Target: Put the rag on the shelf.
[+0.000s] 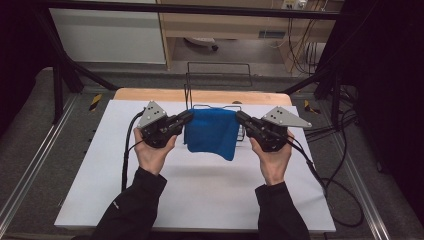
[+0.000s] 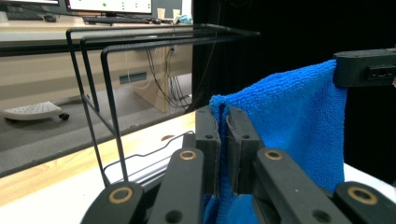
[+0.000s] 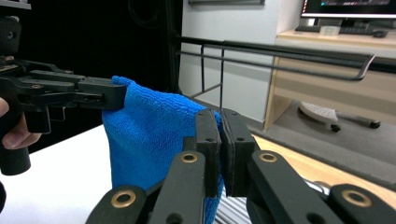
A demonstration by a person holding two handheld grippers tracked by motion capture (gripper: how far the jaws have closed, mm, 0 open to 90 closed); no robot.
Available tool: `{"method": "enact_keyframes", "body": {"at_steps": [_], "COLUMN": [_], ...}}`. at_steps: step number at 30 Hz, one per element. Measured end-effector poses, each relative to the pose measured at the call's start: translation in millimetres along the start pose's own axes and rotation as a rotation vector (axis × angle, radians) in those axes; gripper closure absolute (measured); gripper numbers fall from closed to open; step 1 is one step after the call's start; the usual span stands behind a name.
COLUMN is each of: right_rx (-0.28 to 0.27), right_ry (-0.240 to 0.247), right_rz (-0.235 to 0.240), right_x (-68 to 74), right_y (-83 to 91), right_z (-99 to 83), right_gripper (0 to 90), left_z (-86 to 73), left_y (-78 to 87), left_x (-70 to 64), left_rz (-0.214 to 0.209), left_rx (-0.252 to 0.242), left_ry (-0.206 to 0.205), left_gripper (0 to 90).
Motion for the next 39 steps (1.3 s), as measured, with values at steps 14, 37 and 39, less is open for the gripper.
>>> {"method": "enact_keyframes", "body": {"at_steps": [14,37,39], "right_rx": [-0.058,-0.132,-0.144], "right_ry": [0.022,0.063,0.063], "right_rz": [-0.043,-0.096,-0.102], "right_x": [-12.4,-30.9,-33.8], "right_y": [6.5,4.9,4.7], "right_z": [22.4,61.3,66.8], "right_gripper": [87.2,87.3,87.3], "left_z": [24.4,64.5,67.9], "left_y": [-6.9,-15.7,-16.4], "left_x": [-7.9,-11.5,-12.0], "left_rz": [-0.013,-0.021,-0.021], "left_rx": [-0.052,-0.14,-0.146], "left_ry": [-0.023,-0.033,-0.038], "left_gripper": [84.2,84.2,84.2]}}
Point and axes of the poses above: each handheld gripper's, and its own axes: y roughly backward along the jaws, z roughly out of its top, x roughly to its left, the point moved 4 cm from there along -y, roughly forward along the jaws, and after that the axes turned 9 degrees about y, right-handed, at the moved point
